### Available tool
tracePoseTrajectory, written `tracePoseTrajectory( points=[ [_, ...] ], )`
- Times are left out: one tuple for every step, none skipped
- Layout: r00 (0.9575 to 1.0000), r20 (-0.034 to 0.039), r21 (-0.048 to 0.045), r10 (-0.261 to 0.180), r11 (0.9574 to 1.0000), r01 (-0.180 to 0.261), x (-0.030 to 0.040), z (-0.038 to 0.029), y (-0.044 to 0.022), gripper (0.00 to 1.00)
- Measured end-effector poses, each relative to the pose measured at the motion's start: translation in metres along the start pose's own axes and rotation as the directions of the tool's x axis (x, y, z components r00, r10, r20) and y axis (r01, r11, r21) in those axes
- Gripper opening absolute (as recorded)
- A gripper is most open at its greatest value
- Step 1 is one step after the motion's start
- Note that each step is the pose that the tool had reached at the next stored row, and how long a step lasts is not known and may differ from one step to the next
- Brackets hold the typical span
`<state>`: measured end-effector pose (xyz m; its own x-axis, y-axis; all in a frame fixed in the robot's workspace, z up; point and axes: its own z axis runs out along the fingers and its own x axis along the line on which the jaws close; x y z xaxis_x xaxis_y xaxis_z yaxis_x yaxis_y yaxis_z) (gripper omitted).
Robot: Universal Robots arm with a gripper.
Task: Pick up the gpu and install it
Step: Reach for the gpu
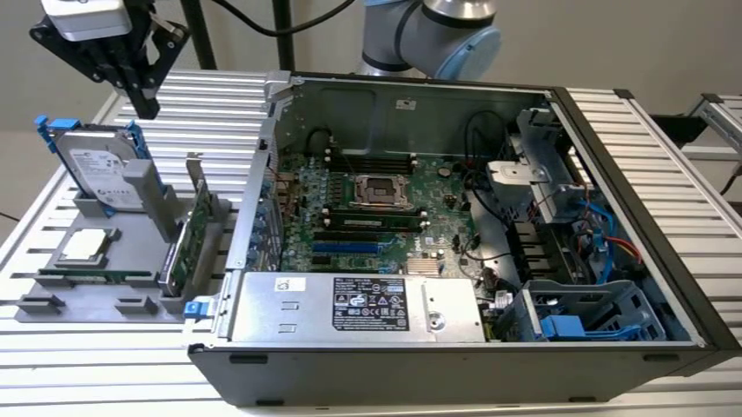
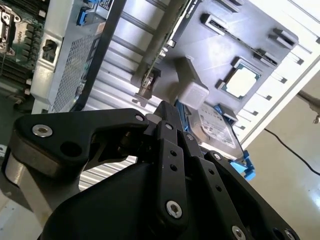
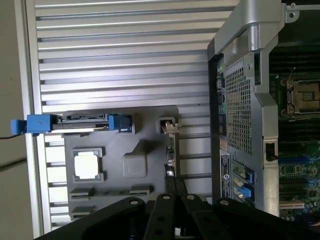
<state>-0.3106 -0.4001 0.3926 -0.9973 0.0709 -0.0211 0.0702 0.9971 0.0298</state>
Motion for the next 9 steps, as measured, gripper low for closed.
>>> tracePoseTrajectory(
  points=[
    [1.0, 0.0, -0.0001, 0.0, 1.0, 0.0, -0.0001, 0.0, -0.0008, 0.0],
    [1.0, 0.0, 0.0, 0.0, 1.0, 0.0, -0.0002, 0.0, -0.0017, 0.0],
    [1.0, 0.0, 0.0, 0.0, 1.0, 0.0, -0.0002, -0.0001, -0.0027, 0.0],
    [1.0, 0.0, 0.0, 0.0, 1.0, 0.0, -0.0003, -0.0001, -0.0037, 0.0],
    [1.0, 0.0, -0.0001, 0.0, 1.0, 0.0, -0.0004, -0.0001, -0.0046, 0.0],
    [1.0, 0.0, -0.0001, 0.0, 1.0, 0.0, -0.0005, -0.0001, -0.0056, 0.0],
    [1.0, 0.0, 0.0, 0.0, 1.0, 0.0, -0.0005, -0.0002, -0.0067, 0.0],
    [1.0, 0.0, -0.0001, 0.0, 1.0, 0.0, -0.0006, -0.0002, -0.0076, 0.0],
    [1.0, 0.0, 0.0, 0.0, 1.0, 0.0, -0.0007, -0.0002, -0.0086, 0.0]
  ],
)
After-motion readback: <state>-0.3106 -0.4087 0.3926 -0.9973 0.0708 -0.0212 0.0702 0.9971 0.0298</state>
